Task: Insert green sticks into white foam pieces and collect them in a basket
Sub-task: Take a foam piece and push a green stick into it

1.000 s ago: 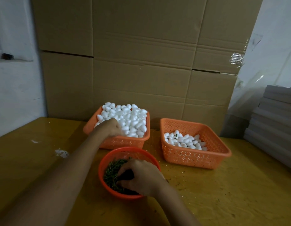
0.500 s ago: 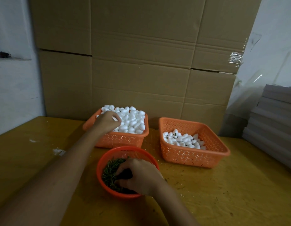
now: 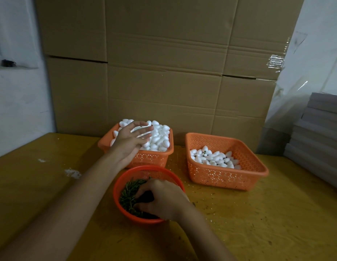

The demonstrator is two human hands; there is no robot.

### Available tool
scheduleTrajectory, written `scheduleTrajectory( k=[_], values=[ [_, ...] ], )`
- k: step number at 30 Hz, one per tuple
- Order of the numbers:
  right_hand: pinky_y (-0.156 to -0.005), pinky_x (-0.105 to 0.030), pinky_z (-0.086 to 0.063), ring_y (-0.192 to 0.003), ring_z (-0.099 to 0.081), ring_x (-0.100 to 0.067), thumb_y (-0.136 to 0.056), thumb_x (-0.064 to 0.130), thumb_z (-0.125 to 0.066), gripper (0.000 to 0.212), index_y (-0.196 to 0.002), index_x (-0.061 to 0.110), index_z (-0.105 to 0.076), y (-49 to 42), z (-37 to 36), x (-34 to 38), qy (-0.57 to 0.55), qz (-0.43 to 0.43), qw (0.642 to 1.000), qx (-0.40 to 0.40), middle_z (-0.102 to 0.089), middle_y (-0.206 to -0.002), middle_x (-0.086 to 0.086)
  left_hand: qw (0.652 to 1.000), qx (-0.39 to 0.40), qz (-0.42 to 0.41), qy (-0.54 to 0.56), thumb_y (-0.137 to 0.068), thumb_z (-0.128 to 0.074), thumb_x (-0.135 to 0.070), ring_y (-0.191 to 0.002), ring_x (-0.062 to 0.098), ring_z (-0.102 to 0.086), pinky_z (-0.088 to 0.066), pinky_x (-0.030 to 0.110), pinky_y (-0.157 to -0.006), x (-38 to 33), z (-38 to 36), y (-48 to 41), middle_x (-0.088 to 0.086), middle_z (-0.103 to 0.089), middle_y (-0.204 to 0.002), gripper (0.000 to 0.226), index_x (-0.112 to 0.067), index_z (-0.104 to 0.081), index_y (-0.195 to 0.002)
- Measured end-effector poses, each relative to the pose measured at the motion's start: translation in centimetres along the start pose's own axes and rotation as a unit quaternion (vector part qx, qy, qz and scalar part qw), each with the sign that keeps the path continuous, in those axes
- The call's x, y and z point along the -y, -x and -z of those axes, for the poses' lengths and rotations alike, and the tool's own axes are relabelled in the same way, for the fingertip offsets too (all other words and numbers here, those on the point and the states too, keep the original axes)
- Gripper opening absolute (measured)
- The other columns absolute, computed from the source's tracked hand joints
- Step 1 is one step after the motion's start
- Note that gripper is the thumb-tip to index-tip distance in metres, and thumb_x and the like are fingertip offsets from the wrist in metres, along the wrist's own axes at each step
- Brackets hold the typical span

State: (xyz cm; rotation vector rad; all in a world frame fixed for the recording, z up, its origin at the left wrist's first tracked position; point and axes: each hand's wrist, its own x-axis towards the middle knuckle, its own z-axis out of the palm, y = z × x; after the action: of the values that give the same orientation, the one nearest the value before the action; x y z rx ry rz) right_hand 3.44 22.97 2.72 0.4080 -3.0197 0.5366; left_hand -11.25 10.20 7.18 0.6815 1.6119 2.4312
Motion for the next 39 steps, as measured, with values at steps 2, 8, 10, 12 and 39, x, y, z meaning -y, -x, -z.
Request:
scheduleTrajectory(
  k=[2, 8, 10, 12, 39],
  values=[
    [-0.089, -0.038, -0.055, -0.117, -0.063, -0.019, -0.096, 0.044, -0.07, 0.028, -0.122, 0.035, -0.072, 0.0, -0.1, 0.0, 0.001, 0.0, 1.0, 0.0, -0.065, -0.13, 0.007, 0.997, 0.025, 0.014, 0.078, -0.086, -0.067, 0.019, -0.121, 0.034, -0.07, -0.061, 0.033, -0.09, 0.3, -0.2, 0.6, 0.017, -0.075, -0.123, 0.043, -0.013, -0.066, -0.115],
    [-0.085, -0.036, -0.052, -0.115, -0.063, -0.019, -0.096, 0.046, -0.07, 0.028, -0.122, 0.037, -0.072, -0.1, 0.0, 0.0, 0.01, 0.0, 1.0, -0.004, -0.066, -0.128, 0.007, 0.981, -0.025, 0.107, 0.161, -0.077, -0.082, -0.009, -0.106, 0.027, -0.077, -0.063, 0.033, -0.083, 1.1, -0.5, 3.5, 0.016, -0.076, -0.122, 0.054, -0.013, -0.063, -0.127],
    [-0.081, -0.033, -0.049, -0.115, -0.064, -0.018, -0.096, 0.046, -0.07, 0.028, -0.123, 0.036, -0.072, -0.1, -0.1, 0.0, 0.015, 0.004, 1.0, -0.005, -0.067, -0.128, 0.008, 0.975, -0.039, 0.13, 0.175, -0.079, -0.082, -0.017, -0.084, 0.017, -0.075, -0.058, 0.025, -0.064, 1.4, -0.8, 4.5, 0.013, -0.077, -0.116, 0.046, -0.015, -0.064, -0.122],
    [-0.082, -0.033, -0.051, -0.115, -0.064, -0.017, -0.097, 0.044, -0.07, 0.028, -0.123, 0.035, -0.072, -0.1, -0.1, 0.1, 0.012, 0.009, 1.0, -0.009, -0.068, -0.128, 0.009, 0.974, -0.043, 0.136, 0.175, -0.082, -0.081, -0.025, -0.065, 0.01, -0.064, -0.048, 0.021, -0.049, 1.2, -0.9, 4.9, 0.007, -0.078, -0.103, 0.047, -0.015, -0.062, -0.123],
    [-0.082, -0.034, -0.052, -0.11, -0.065, -0.017, -0.095, 0.045, -0.072, 0.026, -0.119, 0.035, -0.074, -0.2, -0.2, -0.2, -0.013, -0.01, 1.0, 0.0, -0.071, -0.122, 0.008, 0.968, 0.038, 0.209, 0.133, -0.078, -0.038, -0.001, -0.067, 0.019, -0.046, -0.034, 0.025, -0.048, 0.0, -0.7, 7.3, 0.01, -0.049, -0.084, 0.022, -0.011, -0.052, -0.092]
  ],
)
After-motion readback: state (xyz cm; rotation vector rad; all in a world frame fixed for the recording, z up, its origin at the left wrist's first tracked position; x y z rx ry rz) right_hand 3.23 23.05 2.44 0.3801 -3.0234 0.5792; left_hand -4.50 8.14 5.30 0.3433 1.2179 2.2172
